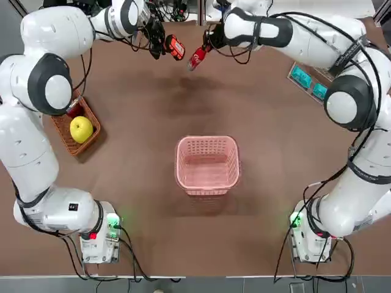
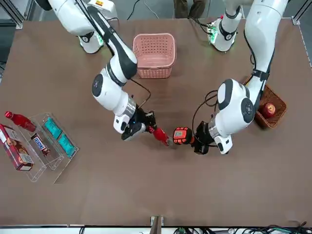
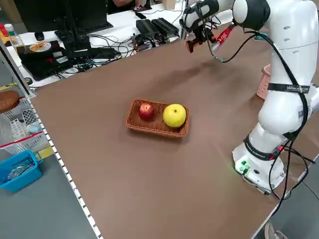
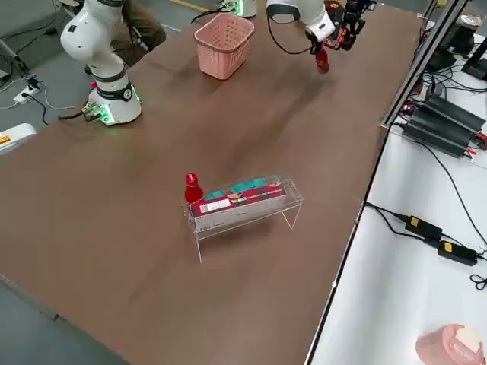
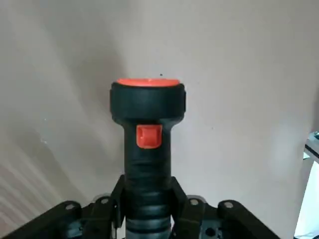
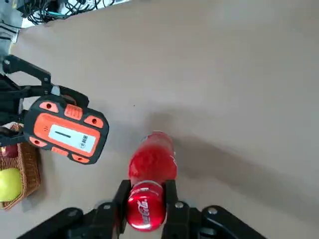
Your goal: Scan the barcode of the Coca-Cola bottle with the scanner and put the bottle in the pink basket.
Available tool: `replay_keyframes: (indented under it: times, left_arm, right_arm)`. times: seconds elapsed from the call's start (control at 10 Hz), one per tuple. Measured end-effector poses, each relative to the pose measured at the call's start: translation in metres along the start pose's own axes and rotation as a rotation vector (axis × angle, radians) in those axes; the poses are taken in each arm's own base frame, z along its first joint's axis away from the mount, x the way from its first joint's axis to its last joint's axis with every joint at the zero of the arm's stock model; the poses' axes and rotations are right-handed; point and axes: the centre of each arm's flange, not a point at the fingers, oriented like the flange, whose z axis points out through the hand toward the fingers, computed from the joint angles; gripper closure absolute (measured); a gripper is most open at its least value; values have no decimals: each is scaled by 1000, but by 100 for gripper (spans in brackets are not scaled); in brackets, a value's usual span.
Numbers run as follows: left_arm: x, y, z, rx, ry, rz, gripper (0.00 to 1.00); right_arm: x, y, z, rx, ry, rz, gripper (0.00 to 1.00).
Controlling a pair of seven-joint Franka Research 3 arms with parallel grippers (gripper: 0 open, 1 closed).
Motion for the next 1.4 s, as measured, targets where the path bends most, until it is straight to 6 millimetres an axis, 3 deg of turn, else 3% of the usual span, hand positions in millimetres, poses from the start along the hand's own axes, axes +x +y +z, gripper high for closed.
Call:
replay_keyframes:
  times: [0.2,0.5,1.4]
  left_arm:
    - [0,0,0,-1,0,0,64]
    - [0,0,-1,-2,0,0,64]
    - [-1,2,-2,-5,-1,2,64]
  right_arm:
    - [-2,-17,-13,23,0,-11,67]
    - [-9,-30,-9,39,-15,-19,67]
    - [0,-12,-15,31,-2,8,67]
